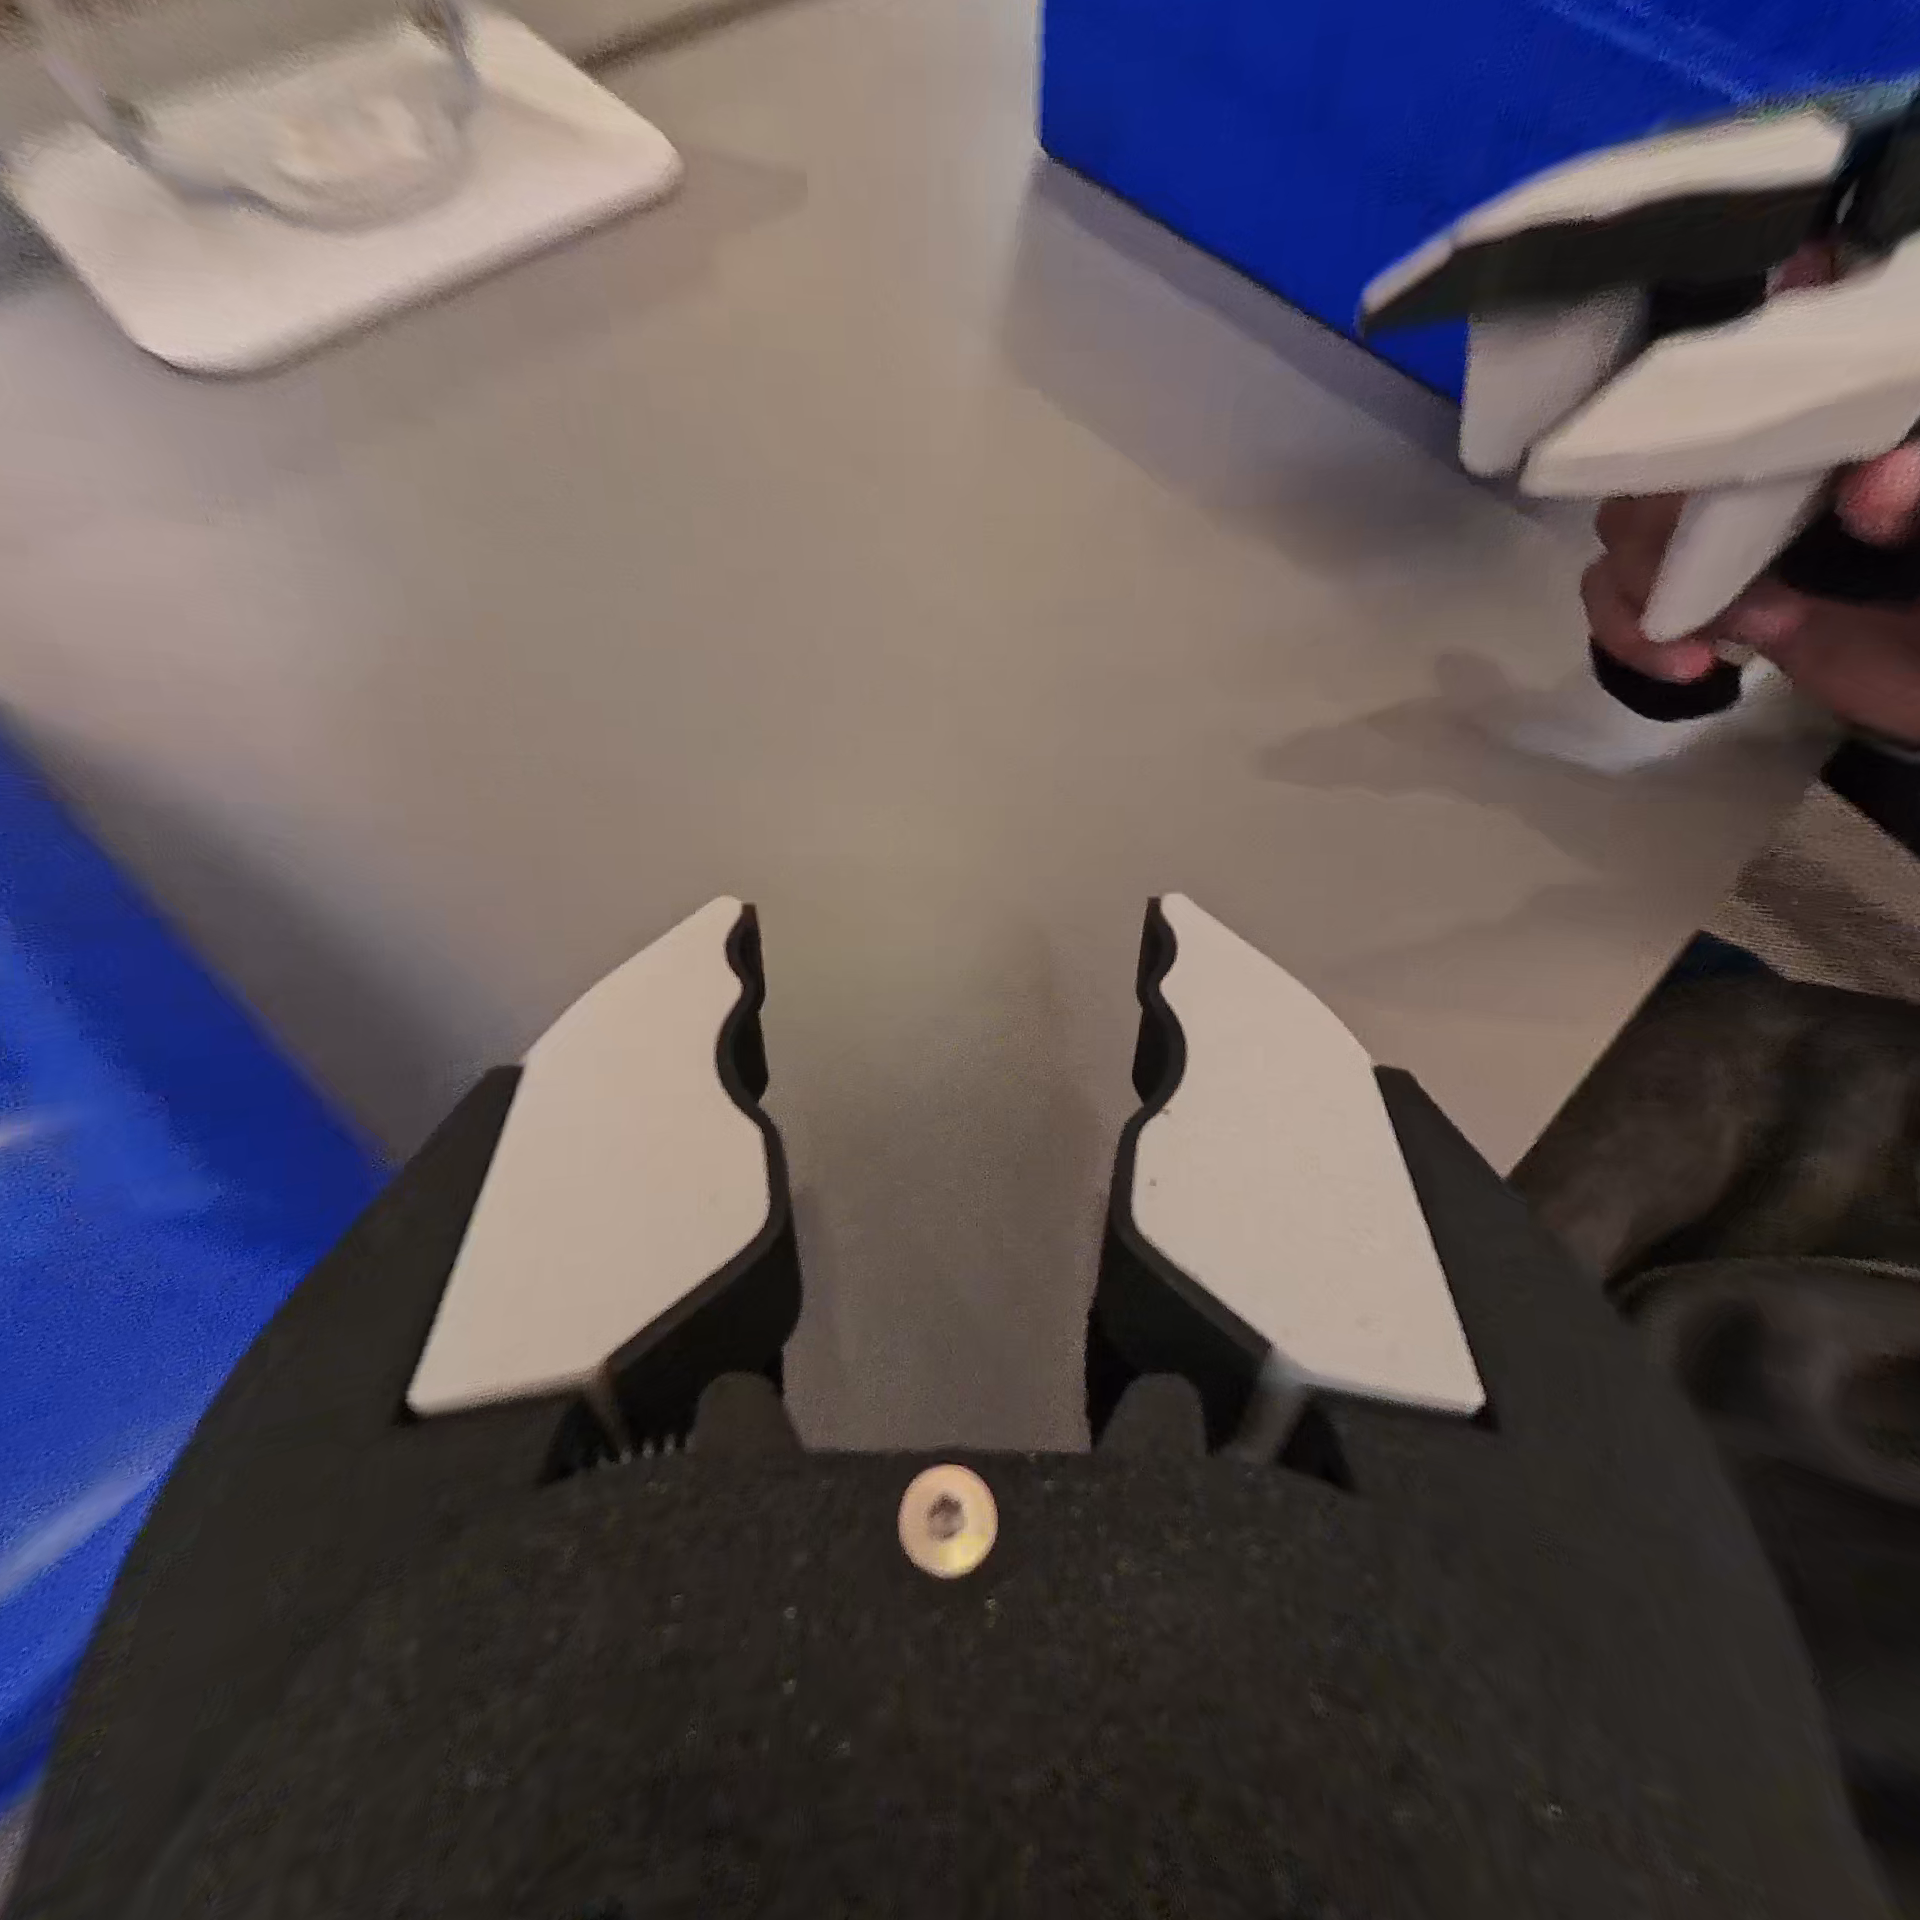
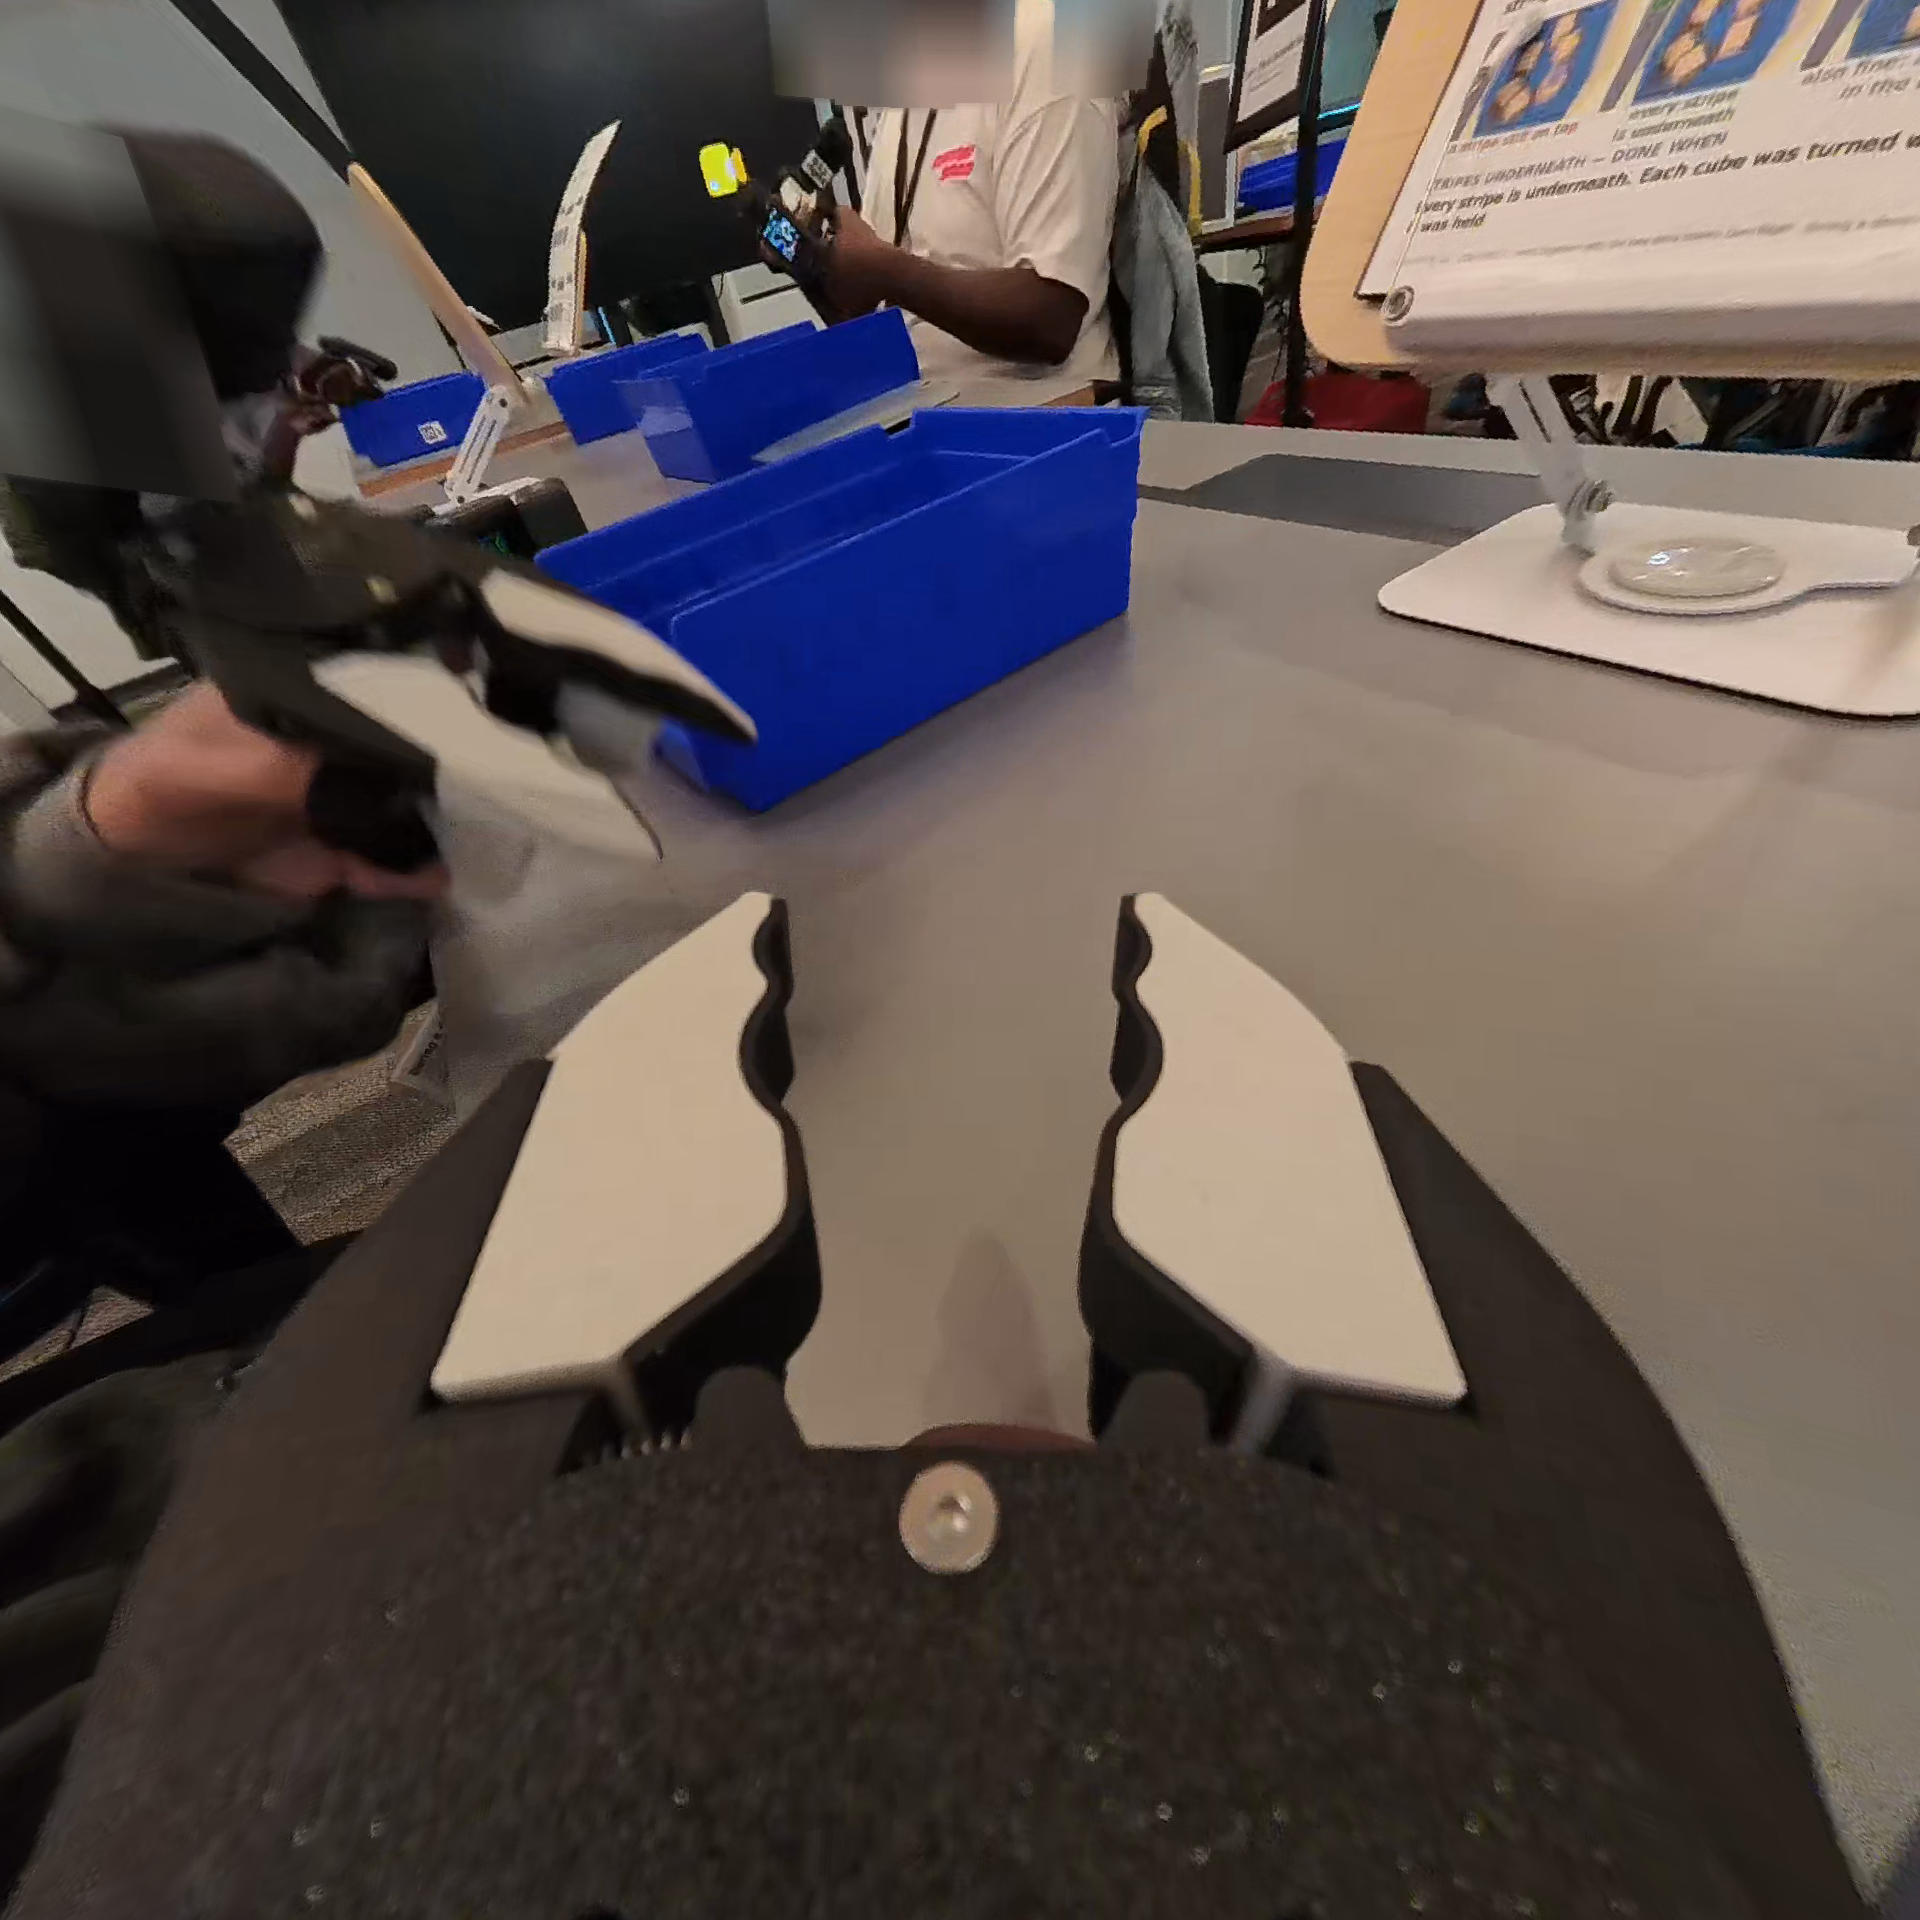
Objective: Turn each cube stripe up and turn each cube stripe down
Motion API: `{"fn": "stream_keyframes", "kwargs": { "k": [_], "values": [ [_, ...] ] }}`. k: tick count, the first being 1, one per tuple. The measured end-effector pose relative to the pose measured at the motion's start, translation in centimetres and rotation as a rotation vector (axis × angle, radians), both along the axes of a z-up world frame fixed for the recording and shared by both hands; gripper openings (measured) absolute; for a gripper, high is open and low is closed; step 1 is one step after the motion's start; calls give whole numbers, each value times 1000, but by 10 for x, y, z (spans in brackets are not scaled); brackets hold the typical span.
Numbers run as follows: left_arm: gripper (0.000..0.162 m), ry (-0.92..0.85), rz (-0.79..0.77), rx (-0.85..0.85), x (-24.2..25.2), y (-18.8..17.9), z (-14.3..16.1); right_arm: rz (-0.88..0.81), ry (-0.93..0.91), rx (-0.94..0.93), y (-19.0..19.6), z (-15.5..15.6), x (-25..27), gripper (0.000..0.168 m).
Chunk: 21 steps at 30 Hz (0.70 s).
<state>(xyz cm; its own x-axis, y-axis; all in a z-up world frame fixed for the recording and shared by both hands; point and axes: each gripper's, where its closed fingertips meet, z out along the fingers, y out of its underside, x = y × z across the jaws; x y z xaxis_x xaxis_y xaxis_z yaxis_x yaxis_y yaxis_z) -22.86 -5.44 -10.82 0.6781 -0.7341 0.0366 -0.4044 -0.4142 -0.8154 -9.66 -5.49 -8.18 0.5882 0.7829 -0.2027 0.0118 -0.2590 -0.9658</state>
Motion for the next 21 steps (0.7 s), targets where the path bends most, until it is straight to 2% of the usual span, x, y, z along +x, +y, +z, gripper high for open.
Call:
{"fn": "stream_keyframes", "kwargs": {
  "k": [3,5,7,10,14,19,21],
  "values": [
    [65,216,42,66,-71,29,32,6,8,-8,-2,-1,2,59],
    [65,425,32,55,-124,54,39,17,27,-27,-2,-2,2,58],
    [69,581,-47,52,-162,81,39,41,49,-56,-3,-4,0,58],
    [68,775,-142,-5,-211,120,23,67,47,-94,-3,-10,-4,57],
    [71,936,-219,-157,-253,155,-9,74,35,-104,-2,-15,-4,56],
    [71,1009,-253,-312,-272,177,-38,91,66,-150,-2,-20,-1,54],
    [65,1002,-265,-351,-268,182,-42,101,89,-174,-1,-21,-1,54]
  ]
}}
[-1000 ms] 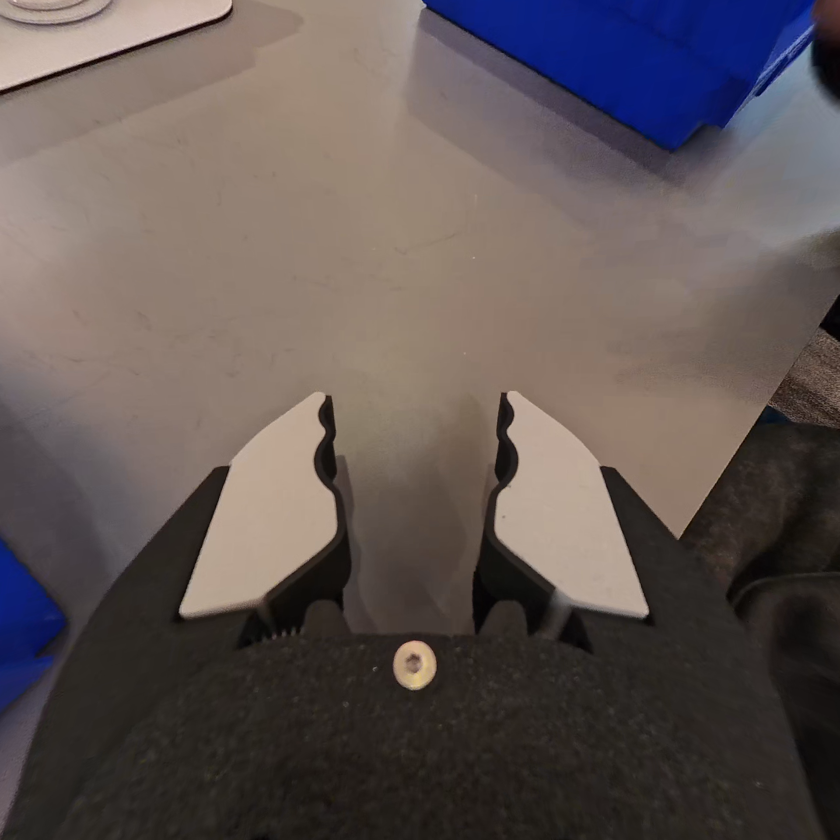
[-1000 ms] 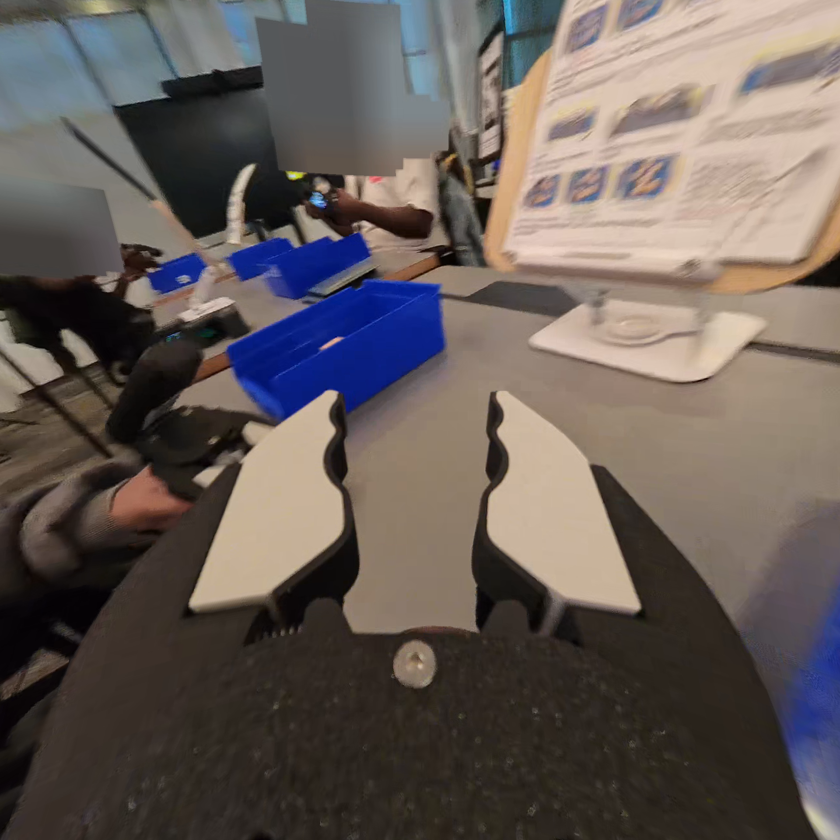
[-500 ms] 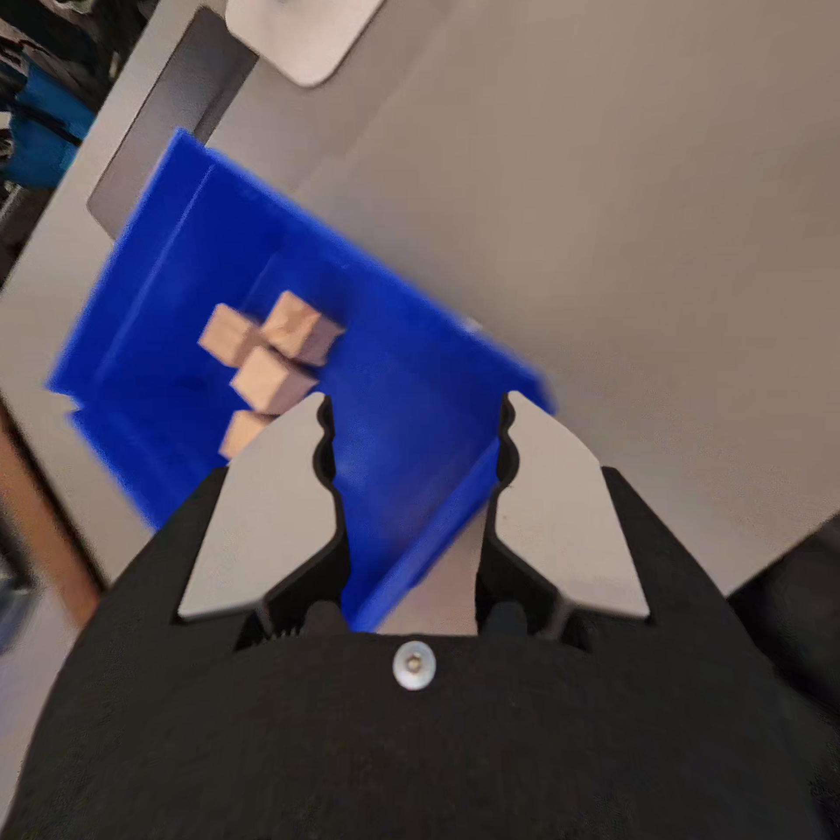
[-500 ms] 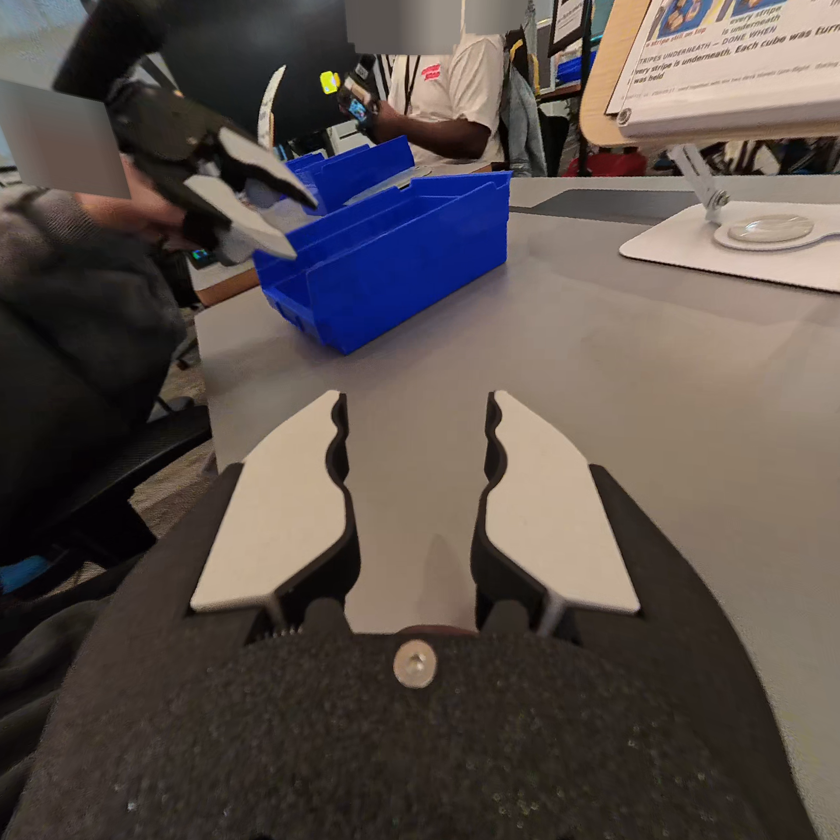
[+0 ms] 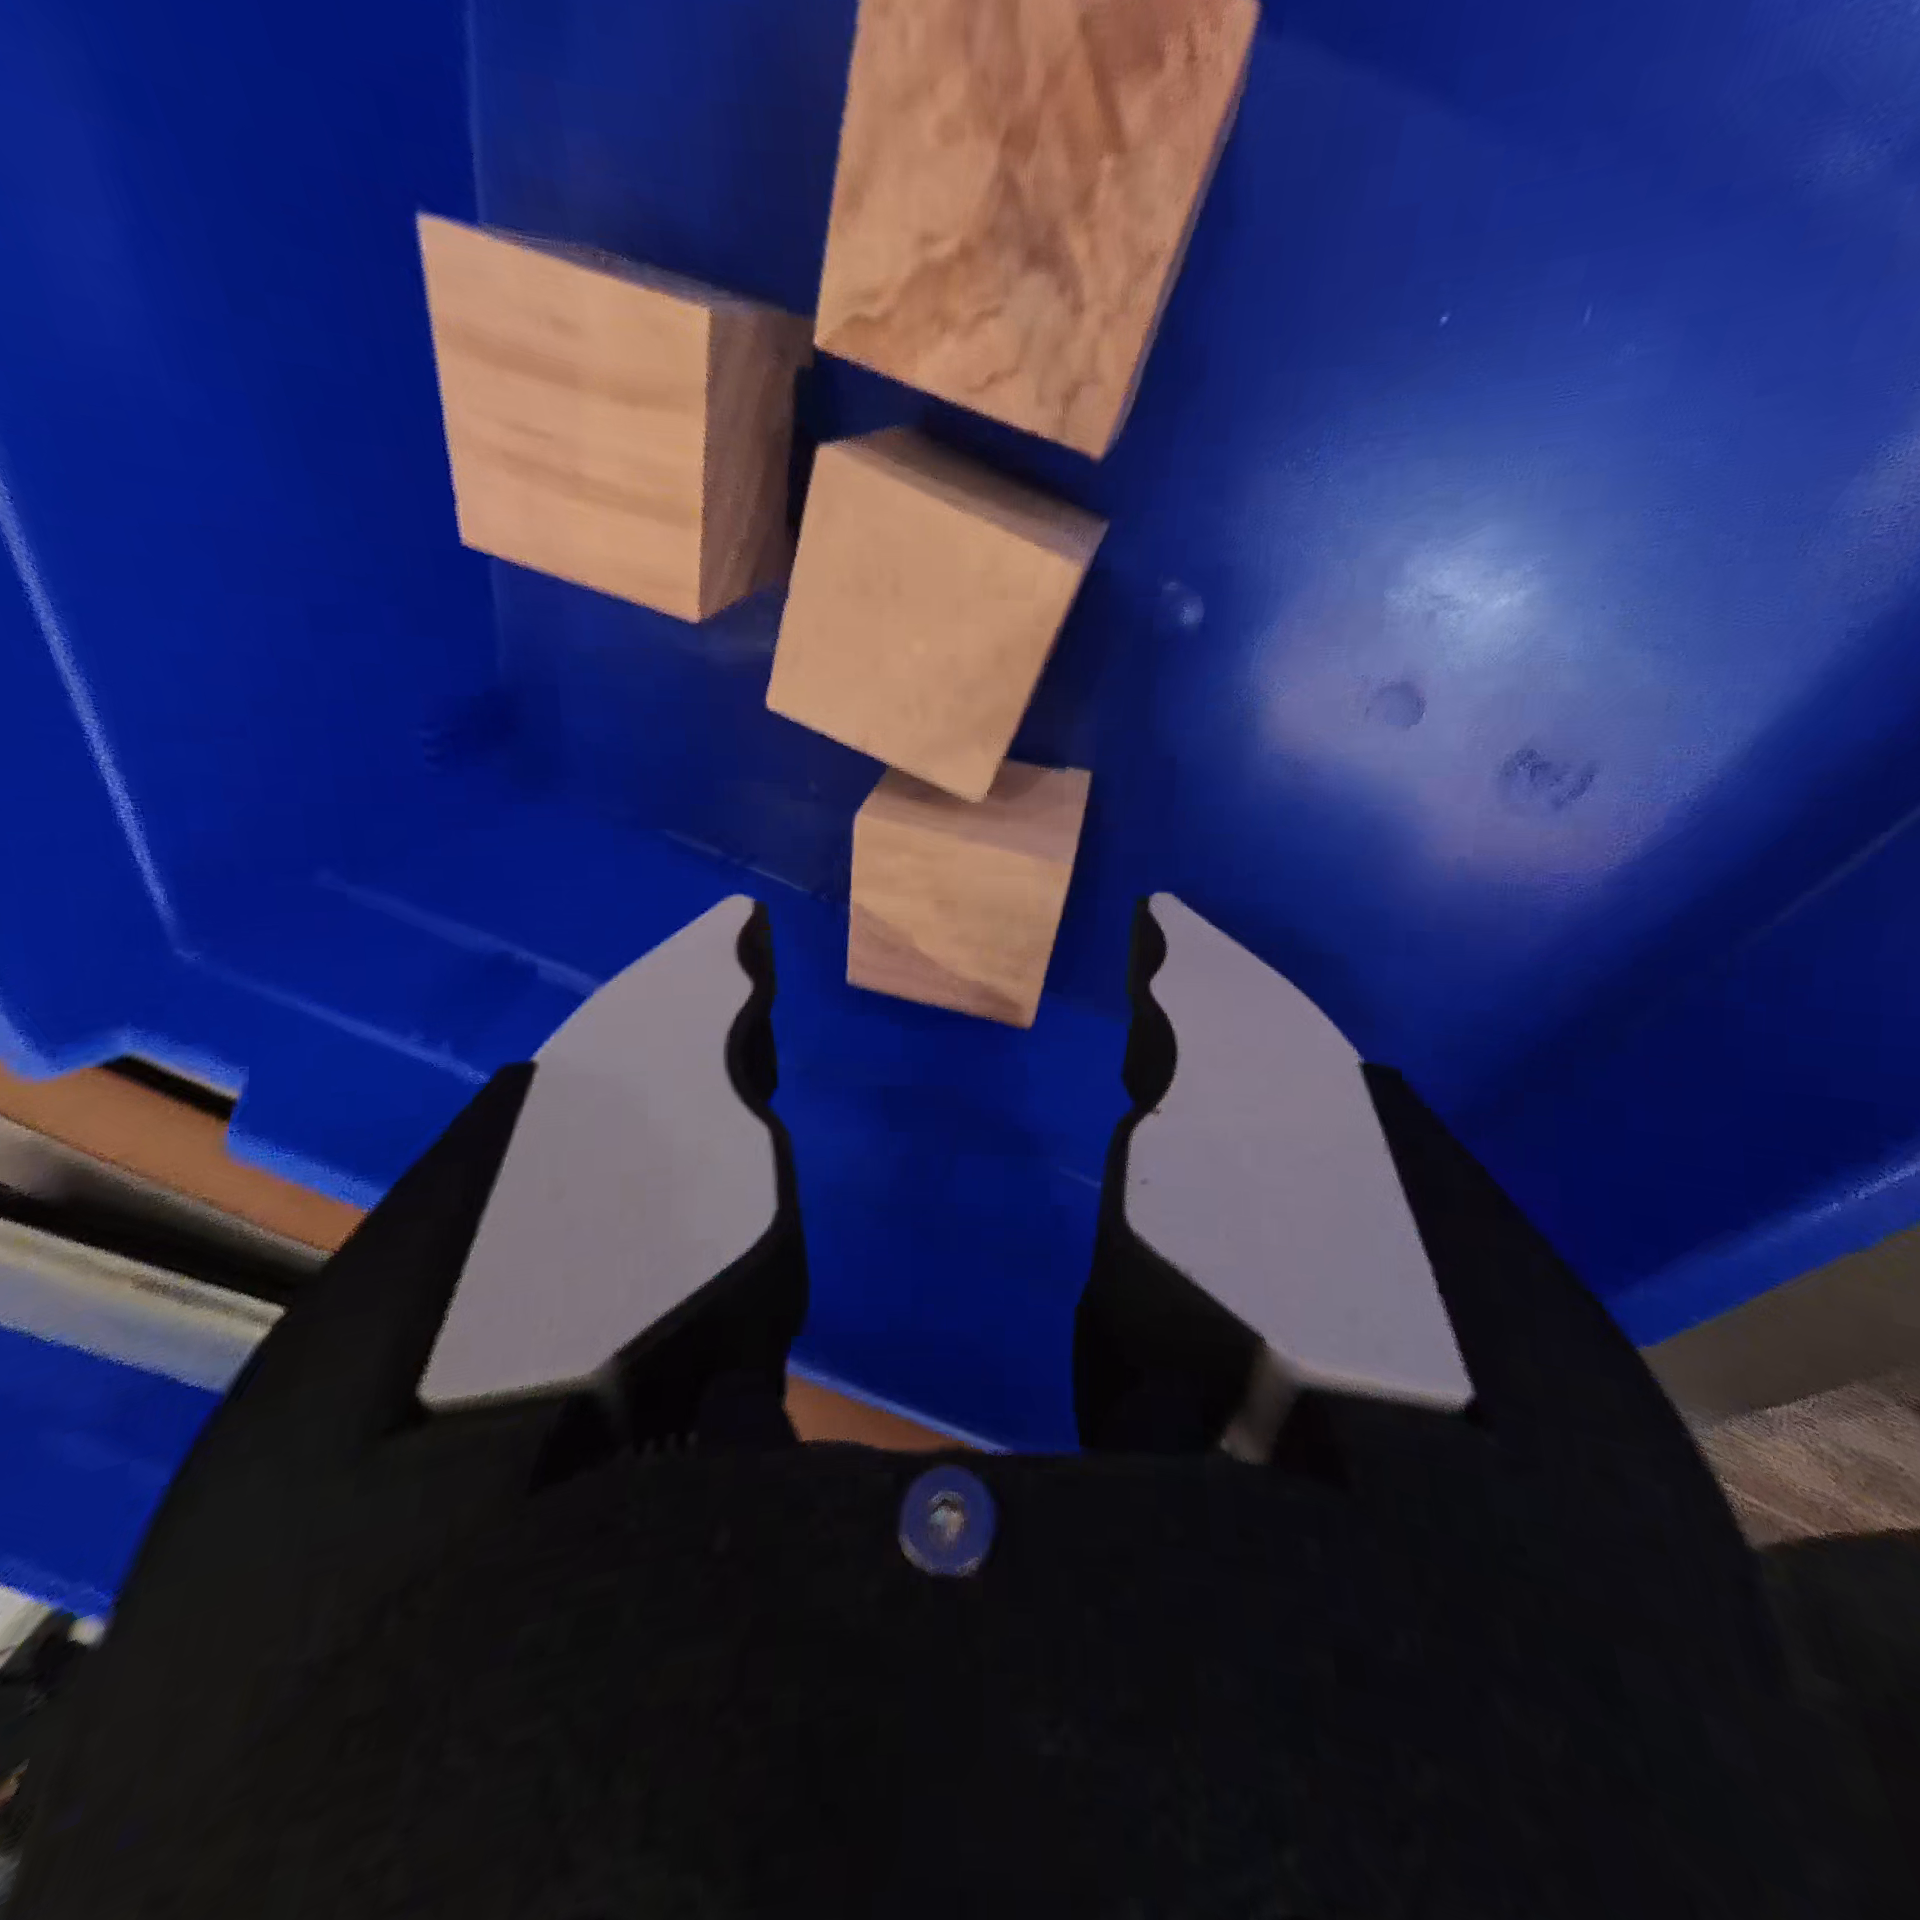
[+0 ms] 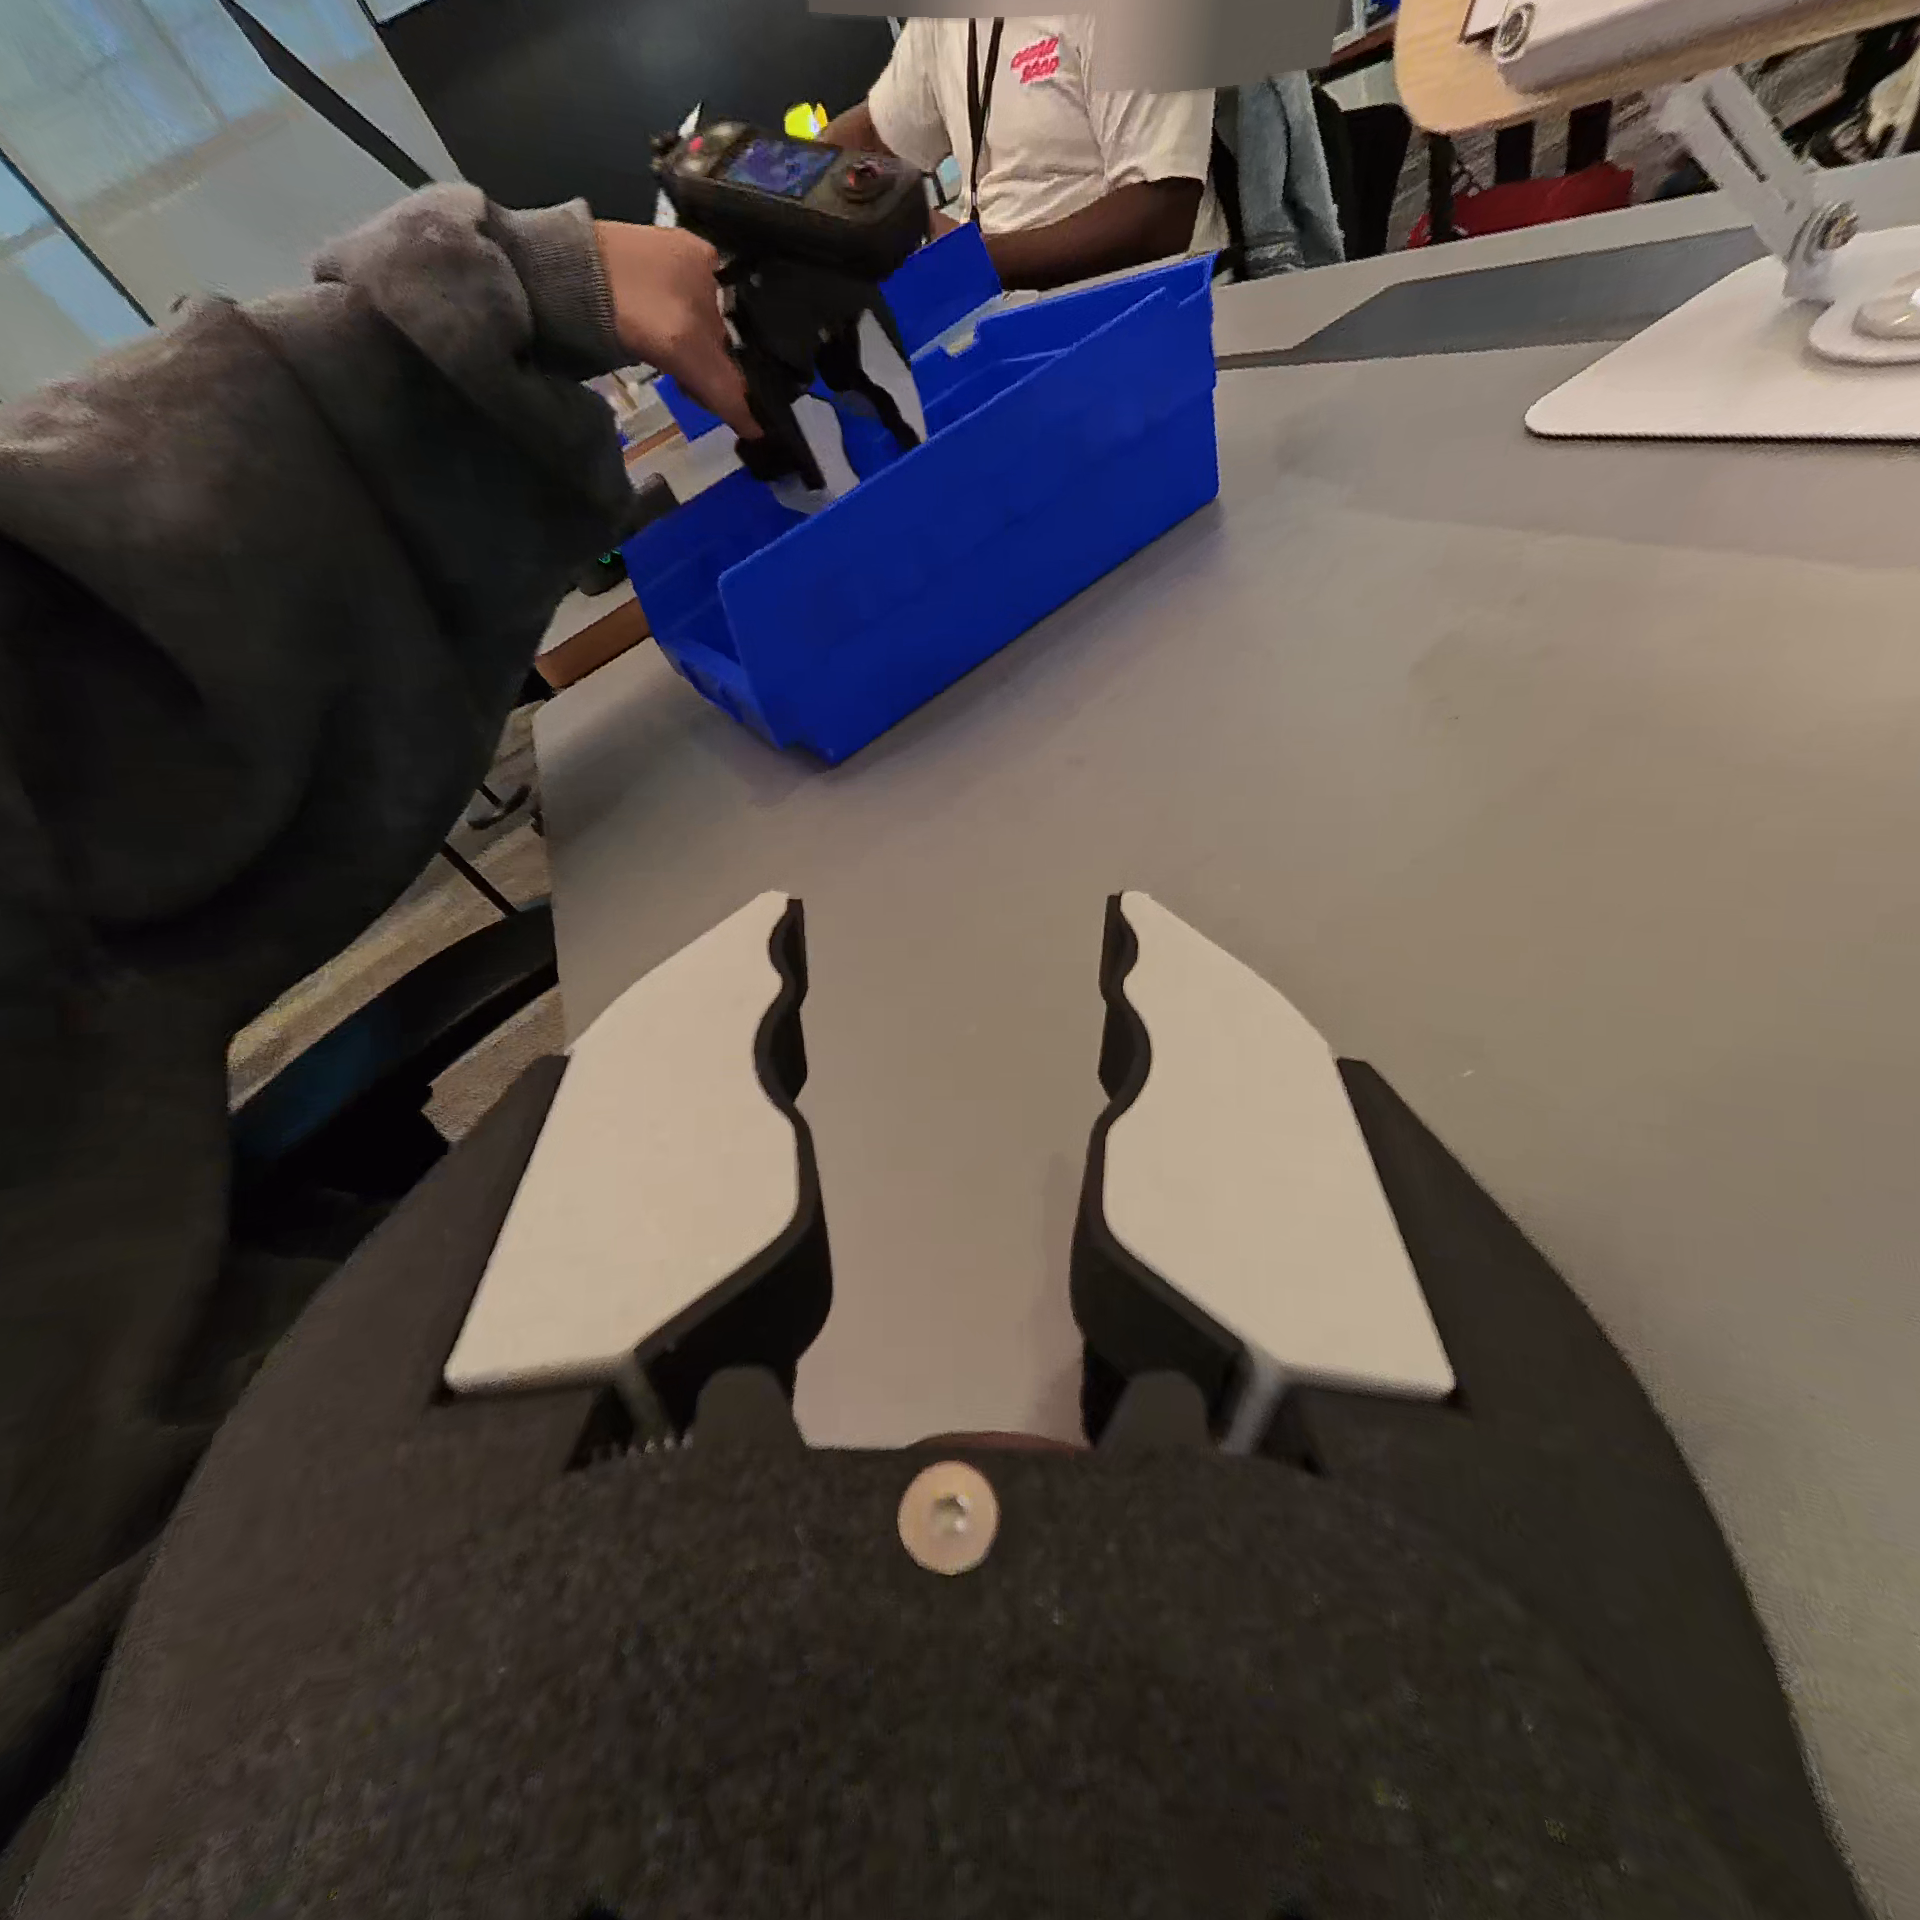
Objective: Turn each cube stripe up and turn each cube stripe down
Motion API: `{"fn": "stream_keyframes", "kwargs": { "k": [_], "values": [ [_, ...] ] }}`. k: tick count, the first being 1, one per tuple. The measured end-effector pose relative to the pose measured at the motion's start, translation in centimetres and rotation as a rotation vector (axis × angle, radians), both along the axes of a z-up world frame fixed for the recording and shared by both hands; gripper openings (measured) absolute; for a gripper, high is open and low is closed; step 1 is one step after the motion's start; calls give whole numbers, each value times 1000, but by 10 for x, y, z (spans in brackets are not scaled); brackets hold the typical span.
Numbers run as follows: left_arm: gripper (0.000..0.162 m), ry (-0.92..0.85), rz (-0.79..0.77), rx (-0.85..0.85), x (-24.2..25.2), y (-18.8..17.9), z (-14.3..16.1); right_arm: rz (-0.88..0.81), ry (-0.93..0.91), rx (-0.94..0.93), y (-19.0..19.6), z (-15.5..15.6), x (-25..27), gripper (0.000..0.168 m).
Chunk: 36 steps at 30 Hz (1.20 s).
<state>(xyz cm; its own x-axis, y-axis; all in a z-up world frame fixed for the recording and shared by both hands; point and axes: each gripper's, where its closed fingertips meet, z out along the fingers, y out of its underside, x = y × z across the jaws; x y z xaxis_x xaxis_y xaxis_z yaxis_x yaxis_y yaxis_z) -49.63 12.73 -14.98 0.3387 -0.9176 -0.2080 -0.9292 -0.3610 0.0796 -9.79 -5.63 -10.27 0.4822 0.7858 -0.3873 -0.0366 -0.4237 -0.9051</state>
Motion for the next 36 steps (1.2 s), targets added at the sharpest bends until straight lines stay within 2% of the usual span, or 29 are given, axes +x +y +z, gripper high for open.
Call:
{"fn": "stream_keyframes", "kwargs": {
  "k": [3,4,6,8,11,15,18,21,25,30,36],
  "values": [
    [64,58,-16,-49,-4,3,-12,15,24,-26,0,-1,-1,54],
    [62,82,-23,-71,-7,2,-18,21,21,-31,0,-2,-2,54],
    [46,117,-39,-99,-9,-1,-24,27,10,-34,0,-4,-3,54],
    [45,105,-26,-148,-7,-8,-22,29,-1,-32,0,-6,-4,54],
    [45,38,-6,-131,-2,-11,-8,38,-6,-39,0,-9,-4,53],
    [45,-107,62,-46,9,-19,30,39,5,-51,1,-8,-3,52],
    [45,-282,163,44,27,-25,61,31,18,-49,2,-4,0,52],
    [45,-562,253,23,68,-46,86,31,32,-62,4,0,2,54],
    [45,-907,284,-55,142,-80,109,36,81,-94,10,12,5,58],
    [45,-1283,345,-302,241,-115,127,120,160,-172,13,35,0,65],
    [45,-1567,358,-635,329,-144,127,217,267,-302,11,45,-15,75]
  ]
}}
